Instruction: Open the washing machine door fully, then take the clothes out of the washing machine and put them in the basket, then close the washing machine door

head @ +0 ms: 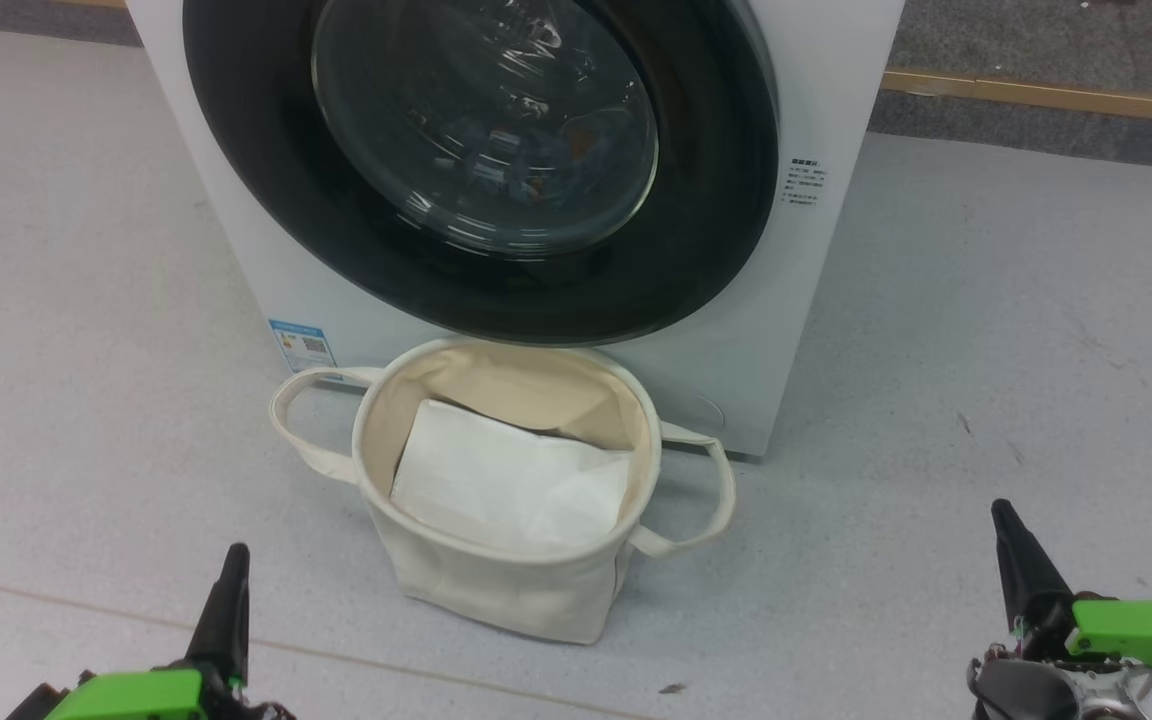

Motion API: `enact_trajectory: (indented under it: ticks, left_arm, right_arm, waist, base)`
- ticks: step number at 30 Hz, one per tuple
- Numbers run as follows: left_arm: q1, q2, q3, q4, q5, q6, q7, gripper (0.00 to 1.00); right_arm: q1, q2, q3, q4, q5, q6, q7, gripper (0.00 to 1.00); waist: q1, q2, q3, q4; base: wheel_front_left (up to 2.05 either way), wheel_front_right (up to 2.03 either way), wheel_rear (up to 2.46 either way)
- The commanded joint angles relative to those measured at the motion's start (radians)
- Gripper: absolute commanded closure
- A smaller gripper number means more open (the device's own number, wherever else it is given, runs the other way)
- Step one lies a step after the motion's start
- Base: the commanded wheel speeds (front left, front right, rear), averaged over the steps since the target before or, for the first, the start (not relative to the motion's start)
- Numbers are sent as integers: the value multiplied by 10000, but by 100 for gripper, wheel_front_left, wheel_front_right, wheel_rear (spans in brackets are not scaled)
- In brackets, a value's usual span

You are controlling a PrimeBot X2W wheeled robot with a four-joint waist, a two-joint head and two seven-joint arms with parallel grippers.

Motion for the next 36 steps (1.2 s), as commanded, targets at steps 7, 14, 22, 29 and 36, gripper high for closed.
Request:
enact_trajectory:
  ticks: [7,14,22,29,36]
  left_arm:
    - [-276,58,335,-383,-45,-69,77,100]
    - [313,-31,-23,686,14,11,-38,0]
    - [199,-23,74,607,149,19,-268,0]
    - [128,-18,144,525,252,31,-442,0]
    - [30,-12,218,401,383,56,-646,0]
  right_arm:
    - [-146,-60,193,-378,57,2,71,100]
    - [197,62,52,726,13,2,-41,0]
    - [-3,54,319,753,134,2,-276,0]
    - [-151,49,514,757,212,2,-451,0]
    - [-329,42,737,744,229,2,-656,0]
  waist:
    - [0,0,0,0]
    - [0,0,5,4]
    - [13,0,-13,35]
    - [1,0,8,52]
    - [0,0,7,72]
  base:
    - [0,0,0]
    - [0,0,0]
    - [0,0,0]
    - [0,0,0]
    - [0,0,0]
